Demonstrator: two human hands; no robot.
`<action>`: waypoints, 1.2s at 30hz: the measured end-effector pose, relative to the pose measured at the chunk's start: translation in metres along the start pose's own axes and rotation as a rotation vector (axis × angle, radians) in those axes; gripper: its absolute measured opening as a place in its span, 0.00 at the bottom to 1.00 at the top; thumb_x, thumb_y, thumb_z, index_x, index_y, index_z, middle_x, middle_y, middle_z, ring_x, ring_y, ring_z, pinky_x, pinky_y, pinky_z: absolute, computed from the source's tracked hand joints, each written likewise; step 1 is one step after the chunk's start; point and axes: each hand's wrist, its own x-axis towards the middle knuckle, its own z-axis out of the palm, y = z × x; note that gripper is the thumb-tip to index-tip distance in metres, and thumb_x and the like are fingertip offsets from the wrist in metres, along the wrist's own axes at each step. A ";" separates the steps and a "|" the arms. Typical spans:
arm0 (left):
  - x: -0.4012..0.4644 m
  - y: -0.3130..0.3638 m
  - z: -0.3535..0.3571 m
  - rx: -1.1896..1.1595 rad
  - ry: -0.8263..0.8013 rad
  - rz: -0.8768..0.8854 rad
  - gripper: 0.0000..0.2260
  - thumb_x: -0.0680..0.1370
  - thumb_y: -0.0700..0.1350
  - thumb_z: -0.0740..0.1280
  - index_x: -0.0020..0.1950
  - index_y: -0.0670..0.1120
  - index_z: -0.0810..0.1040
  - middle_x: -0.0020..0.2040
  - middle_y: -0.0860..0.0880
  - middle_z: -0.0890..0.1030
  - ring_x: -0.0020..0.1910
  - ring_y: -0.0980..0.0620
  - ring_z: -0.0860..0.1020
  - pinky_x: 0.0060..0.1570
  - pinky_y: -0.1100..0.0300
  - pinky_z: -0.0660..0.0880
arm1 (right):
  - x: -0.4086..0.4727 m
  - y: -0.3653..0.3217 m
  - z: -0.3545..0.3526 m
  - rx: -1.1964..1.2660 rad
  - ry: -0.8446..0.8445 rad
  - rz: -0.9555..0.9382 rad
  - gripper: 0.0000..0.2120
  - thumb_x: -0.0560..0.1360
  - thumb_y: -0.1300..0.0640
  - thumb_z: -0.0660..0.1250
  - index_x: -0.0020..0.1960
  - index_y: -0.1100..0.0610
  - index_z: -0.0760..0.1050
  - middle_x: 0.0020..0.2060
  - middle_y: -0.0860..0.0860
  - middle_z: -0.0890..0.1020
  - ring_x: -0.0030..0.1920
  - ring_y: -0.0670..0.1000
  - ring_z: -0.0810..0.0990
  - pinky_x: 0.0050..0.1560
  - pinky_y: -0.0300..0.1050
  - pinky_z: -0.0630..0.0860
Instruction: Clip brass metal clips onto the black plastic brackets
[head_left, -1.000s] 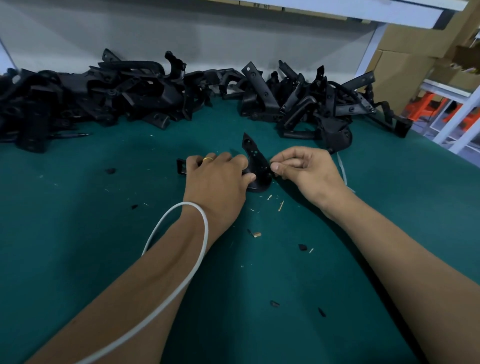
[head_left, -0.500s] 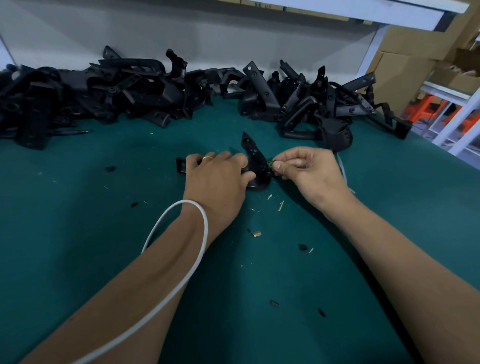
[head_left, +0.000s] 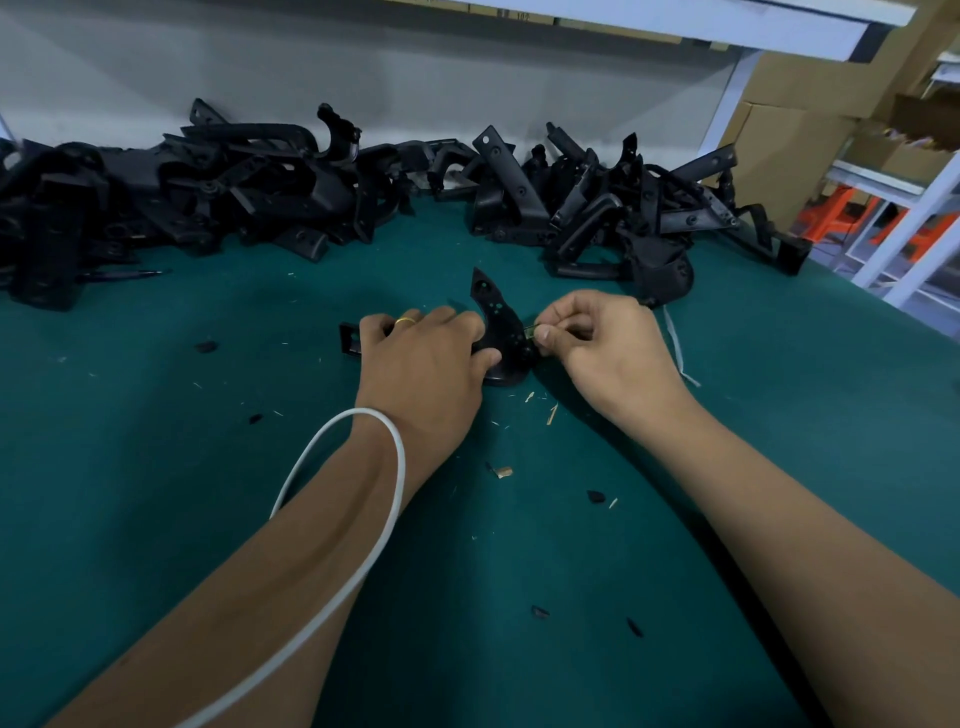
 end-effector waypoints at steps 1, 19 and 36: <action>0.000 0.001 0.000 -0.012 0.002 0.001 0.09 0.82 0.56 0.64 0.51 0.52 0.76 0.49 0.54 0.79 0.56 0.46 0.77 0.62 0.48 0.59 | 0.000 -0.002 0.001 -0.033 0.007 -0.009 0.07 0.78 0.57 0.73 0.42 0.48 0.81 0.35 0.43 0.85 0.38 0.41 0.82 0.42 0.33 0.73; 0.000 0.000 0.000 -0.083 0.005 0.021 0.10 0.81 0.55 0.66 0.44 0.54 0.71 0.43 0.57 0.76 0.52 0.49 0.77 0.59 0.49 0.58 | -0.001 -0.011 -0.003 -0.098 -0.046 0.046 0.07 0.75 0.53 0.78 0.39 0.47 0.84 0.37 0.42 0.85 0.40 0.40 0.81 0.38 0.26 0.71; -0.001 0.001 -0.001 -0.059 0.017 0.015 0.08 0.81 0.57 0.66 0.47 0.55 0.77 0.46 0.55 0.80 0.52 0.48 0.76 0.59 0.48 0.59 | 0.017 0.040 -0.078 -0.423 -0.111 0.198 0.07 0.77 0.57 0.76 0.42 0.53 0.81 0.40 0.50 0.82 0.40 0.47 0.78 0.36 0.41 0.71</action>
